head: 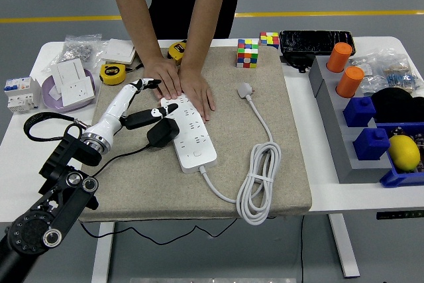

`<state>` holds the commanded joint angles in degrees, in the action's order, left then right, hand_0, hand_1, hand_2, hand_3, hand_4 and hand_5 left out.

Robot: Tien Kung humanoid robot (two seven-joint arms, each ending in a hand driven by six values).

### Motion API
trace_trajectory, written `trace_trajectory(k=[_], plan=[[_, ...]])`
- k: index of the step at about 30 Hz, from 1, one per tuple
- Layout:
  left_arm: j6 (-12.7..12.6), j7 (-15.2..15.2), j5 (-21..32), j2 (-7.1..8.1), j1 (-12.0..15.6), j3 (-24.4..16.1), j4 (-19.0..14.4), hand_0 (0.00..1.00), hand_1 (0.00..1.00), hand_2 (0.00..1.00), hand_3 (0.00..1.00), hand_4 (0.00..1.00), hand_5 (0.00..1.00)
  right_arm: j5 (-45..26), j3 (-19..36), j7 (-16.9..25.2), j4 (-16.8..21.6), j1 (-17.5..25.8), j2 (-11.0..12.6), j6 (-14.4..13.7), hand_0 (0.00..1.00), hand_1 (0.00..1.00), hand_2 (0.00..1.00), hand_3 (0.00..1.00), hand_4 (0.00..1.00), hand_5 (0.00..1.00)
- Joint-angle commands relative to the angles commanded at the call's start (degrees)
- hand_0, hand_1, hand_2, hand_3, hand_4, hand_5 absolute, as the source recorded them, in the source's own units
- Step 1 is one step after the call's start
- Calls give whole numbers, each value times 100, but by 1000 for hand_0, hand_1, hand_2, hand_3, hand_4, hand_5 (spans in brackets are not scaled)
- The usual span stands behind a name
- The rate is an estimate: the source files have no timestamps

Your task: Pick up the plug,place it near the board,insert it into the board,press the button

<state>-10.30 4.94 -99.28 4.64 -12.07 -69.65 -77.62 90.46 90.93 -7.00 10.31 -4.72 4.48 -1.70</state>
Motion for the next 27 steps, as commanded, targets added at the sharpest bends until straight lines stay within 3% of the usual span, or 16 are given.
trace_trajectory(k=[2, 3, 9, 17, 27], plan=[[-413, 113, 143, 30, 297, 84, -409, 903, 941, 894, 850, 998, 998, 8, 14, 0, 0, 11, -4, 2, 836, 728, 724, 765, 998, 974], [-504, 150, 172, 50, 404, 128, -545, 903, 941, 894, 850, 998, 998, 10, 20, 0, 0, 12, -5, 3, 836, 728, 724, 765, 998, 974], [-483, 240, 84, 150, 933, 336, -1108, 927, 938, 899, 849, 998, 998, -41, 13, 12, 0, 7, -18, -6, 836, 728, 724, 765, 998, 974], [-345, 252, 0, 193, 1083, 596, -1056, 945, 937, 896, 847, 998, 998, -91, -26, 26, 0, -14, -25, -13, 836, 728, 724, 765, 998, 974], [-262, 253, 8, 185, 1030, 796, -789, 949, 930, 880, 841, 998, 998, -15, 53, 10, 0, 22, -28, -3, 837, 728, 724, 765, 998, 971]])
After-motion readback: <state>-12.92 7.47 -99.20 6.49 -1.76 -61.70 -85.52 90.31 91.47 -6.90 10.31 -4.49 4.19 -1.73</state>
